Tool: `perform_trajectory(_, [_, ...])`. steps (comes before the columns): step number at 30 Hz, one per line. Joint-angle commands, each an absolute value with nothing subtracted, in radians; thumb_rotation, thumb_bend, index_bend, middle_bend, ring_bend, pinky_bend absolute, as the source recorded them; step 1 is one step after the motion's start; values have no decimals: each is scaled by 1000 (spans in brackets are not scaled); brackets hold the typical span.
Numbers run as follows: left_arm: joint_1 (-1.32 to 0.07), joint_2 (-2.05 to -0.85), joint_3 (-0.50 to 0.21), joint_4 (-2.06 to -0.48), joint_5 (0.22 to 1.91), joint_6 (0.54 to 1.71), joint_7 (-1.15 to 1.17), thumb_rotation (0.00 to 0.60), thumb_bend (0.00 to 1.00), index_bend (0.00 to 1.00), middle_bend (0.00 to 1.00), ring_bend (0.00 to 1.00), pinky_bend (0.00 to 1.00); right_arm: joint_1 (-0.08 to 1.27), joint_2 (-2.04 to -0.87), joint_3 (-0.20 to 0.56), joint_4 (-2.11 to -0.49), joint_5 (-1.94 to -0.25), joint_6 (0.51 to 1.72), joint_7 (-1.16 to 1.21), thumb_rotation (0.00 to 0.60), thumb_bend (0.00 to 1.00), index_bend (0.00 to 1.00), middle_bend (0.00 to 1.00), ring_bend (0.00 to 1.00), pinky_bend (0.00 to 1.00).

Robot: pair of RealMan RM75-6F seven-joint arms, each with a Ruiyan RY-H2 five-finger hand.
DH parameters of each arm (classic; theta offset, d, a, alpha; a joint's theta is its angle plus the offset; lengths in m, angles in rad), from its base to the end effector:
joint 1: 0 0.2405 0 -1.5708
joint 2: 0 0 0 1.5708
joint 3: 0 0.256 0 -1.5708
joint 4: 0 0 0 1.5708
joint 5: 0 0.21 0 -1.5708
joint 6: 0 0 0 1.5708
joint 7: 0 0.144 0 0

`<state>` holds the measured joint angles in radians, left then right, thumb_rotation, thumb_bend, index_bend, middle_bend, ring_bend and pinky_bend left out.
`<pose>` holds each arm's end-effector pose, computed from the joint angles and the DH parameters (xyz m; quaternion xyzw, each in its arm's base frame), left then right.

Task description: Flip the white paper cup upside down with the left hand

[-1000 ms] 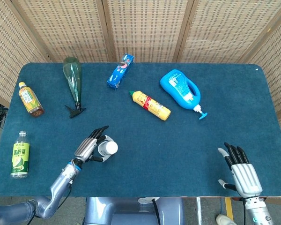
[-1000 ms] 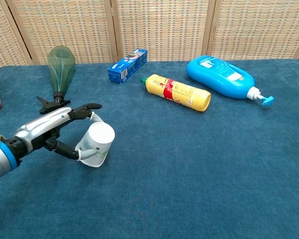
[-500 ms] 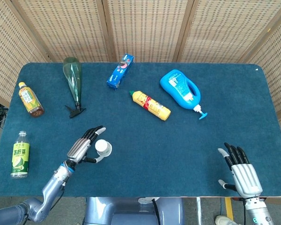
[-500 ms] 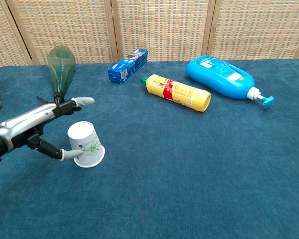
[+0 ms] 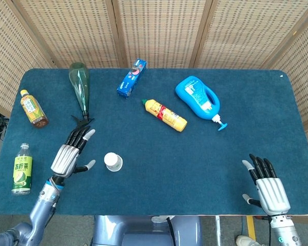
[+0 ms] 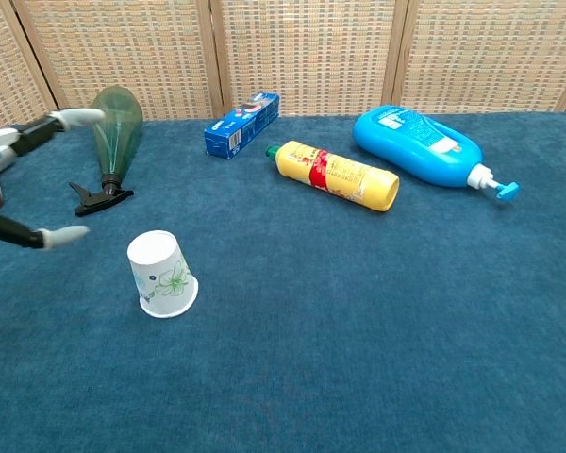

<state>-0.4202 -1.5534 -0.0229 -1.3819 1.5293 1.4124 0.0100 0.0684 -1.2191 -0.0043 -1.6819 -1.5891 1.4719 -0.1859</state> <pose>-0.2224 0.2606 0.0217 -0.6565 -0.3615 -0.4978 0.4365 -0.2810 -0.1619 0.1097 0.6369 -0.3827 0.3790 0.5516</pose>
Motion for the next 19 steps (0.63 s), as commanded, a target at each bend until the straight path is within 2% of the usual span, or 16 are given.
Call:
perform_trajectory(1, [-296,-1418,22,-1577,1500,1519,334,600,277,0,0,0,0,66,-1221,4,-1675,-1586,1483,-199,600,76,0,0,0,0])
perform_trajectory(5, [-237,-1352,58,-1672,1453,1532,460,600,251,0,0,0,0,65,-1213,10,-1675,-1582,1487,-214,600,76,0,0,0,0])
perform_trajectory(12, [-166,-1287,104,-1731,1454,1564,545,592,102,0,0,0,0,65,-1204,19,-1676,-1593,1505,-213,600,74,0,0,0,0])
perform_trajectory(19, [-140,-1266,100,-1743,1480,1579,530,586,87,0,0,0,0,62,-1212,16,-1666,-1616,1523,-216,600,73,0,0,0,0])
